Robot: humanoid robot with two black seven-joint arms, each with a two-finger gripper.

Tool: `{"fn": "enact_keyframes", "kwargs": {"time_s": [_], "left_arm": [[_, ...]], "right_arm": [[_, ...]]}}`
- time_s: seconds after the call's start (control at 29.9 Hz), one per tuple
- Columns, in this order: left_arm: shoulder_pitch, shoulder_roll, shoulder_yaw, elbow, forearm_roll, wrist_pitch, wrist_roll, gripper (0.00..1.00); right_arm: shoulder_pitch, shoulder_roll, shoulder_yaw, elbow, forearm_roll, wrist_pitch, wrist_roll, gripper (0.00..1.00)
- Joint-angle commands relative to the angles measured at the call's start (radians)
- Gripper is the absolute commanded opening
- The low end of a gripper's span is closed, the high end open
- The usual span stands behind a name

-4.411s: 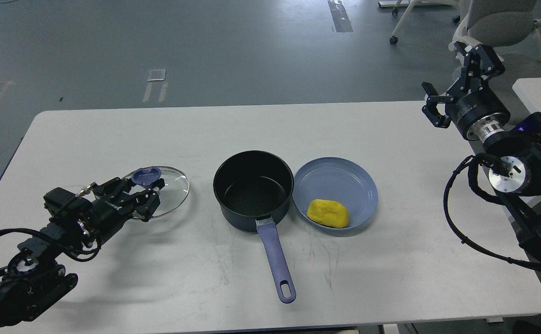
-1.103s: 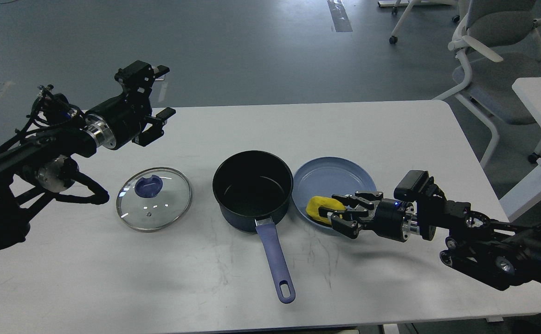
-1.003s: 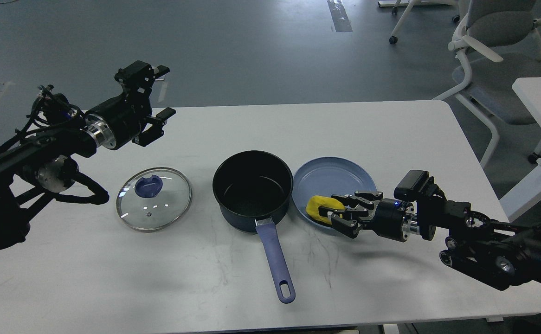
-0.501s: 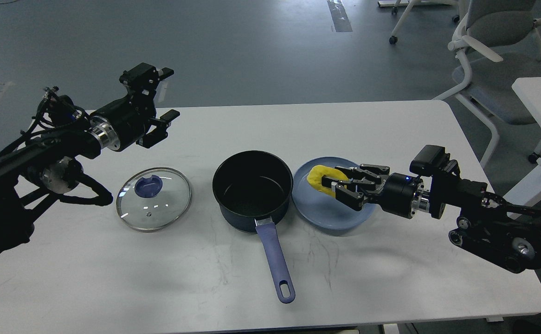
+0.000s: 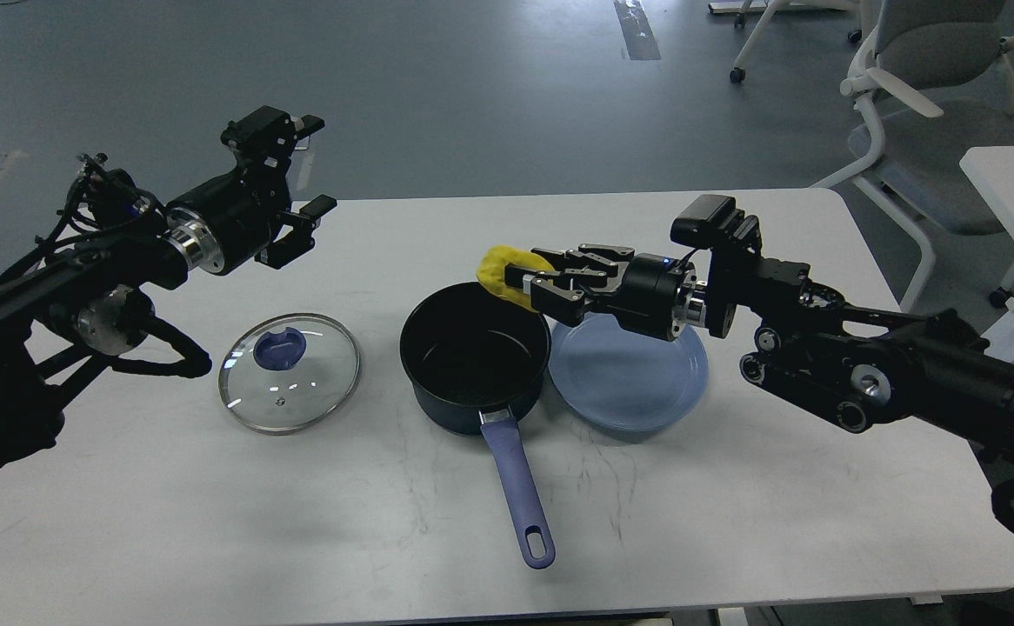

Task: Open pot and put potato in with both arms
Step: 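Lift the potato with the right gripper and carry it over the saucepan, then release the potato into the saucepan and raise the right gripper away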

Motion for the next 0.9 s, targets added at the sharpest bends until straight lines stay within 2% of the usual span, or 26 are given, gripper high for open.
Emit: {"fn": "enact_keyframes", "kwargs": {"time_s": [0.0, 0.23, 0.33, 0.43, 0.5, 0.57, 0.63, 0.67, 0.74, 0.77, 0.87], "left_arm": [[0.0, 0.002, -0.01, -0.001, 0.001, 0.0, -0.001, 0.98], [0.001, -0.004, -0.025, -0.005, -0.009, -0.003, 0.002, 0.98], [0.007, -0.033, -0.083, -0.006, -0.011, 0.0, 0.009, 0.98], [0.016, -0.05, -0.126, -0.006, -0.018, 0.01, 0.011, 0.98], [0.03, -0.057, -0.143, -0.006, -0.038, 0.011, 0.013, 0.98], [0.05, -0.068, -0.158, -0.026, -0.072, 0.022, 0.016, 0.98], [0.059, -0.071, -0.174, -0.037, -0.087, 0.032, 0.017, 0.98], [0.073, -0.08, -0.194, -0.04, -0.1, 0.043, 0.019, 0.98], [0.099, -0.1, -0.229, -0.04, -0.107, 0.06, 0.017, 0.98], [0.116, -0.113, -0.25, -0.04, -0.108, 0.068, 0.017, 0.98], [0.154, -0.117, -0.27, -0.049, -0.108, 0.068, 0.025, 0.98]], "right_arm": [[-0.015, 0.054, 0.001, -0.045, 0.068, -0.002, 0.0, 1.0], [0.001, 0.046, 0.004, -0.013, 0.294, -0.002, 0.0, 1.0], [0.004, 0.013, 0.035, 0.013, 0.359, -0.005, 0.0, 1.0], [0.002, -0.036, 0.098, 0.069, 0.543, 0.009, 0.0, 1.0], [0.002, -0.056, 0.139, 0.108, 0.761, 0.05, 0.0, 1.0], [-0.001, -0.066, 0.216, 0.119, 1.045, 0.069, -0.117, 1.0], [-0.005, -0.061, 0.257, 0.12, 1.166, 0.069, -0.172, 1.0], [-0.008, -0.056, 0.288, 0.125, 1.255, 0.067, -0.226, 1.0], [-0.01, -0.05, 0.325, 0.125, 1.359, 0.066, -0.287, 1.0], [-0.011, -0.035, 0.345, 0.119, 1.392, 0.064, -0.309, 1.0], [-0.022, -0.003, 0.375, 0.112, 1.395, 0.046, -0.311, 1.0]]}}
